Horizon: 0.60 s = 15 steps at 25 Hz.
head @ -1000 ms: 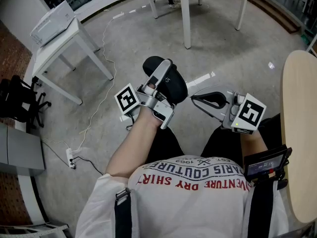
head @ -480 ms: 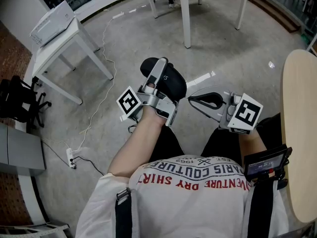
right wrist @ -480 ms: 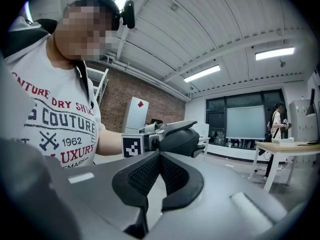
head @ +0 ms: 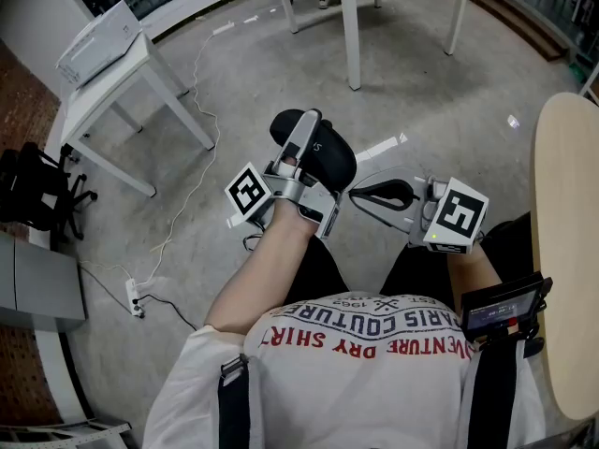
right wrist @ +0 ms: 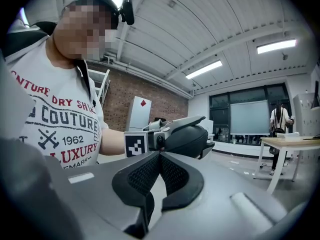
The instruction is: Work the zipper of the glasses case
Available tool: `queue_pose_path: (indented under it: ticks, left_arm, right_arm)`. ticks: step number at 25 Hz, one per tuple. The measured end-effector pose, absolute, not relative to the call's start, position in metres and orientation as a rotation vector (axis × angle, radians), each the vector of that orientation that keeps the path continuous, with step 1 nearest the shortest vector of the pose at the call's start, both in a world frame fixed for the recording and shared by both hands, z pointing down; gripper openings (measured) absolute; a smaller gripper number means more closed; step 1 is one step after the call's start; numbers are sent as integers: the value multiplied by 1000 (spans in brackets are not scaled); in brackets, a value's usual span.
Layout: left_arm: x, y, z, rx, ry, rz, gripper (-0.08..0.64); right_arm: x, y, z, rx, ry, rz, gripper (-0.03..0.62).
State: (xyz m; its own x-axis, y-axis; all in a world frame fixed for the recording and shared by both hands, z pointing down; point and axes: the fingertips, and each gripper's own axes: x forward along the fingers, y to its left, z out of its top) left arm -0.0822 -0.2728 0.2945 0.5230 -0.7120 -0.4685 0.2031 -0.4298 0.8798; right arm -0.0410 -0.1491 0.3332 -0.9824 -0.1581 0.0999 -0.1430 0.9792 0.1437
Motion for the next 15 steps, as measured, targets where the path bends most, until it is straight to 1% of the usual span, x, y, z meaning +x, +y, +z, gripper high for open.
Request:
queue_pose_path:
  ticks: [15]
  left_arm:
    - [-83, -274, 301, 1759, -463, -1063, 249]
  right_arm:
    - [-40, -159, 340, 274, -3026, -58, 6]
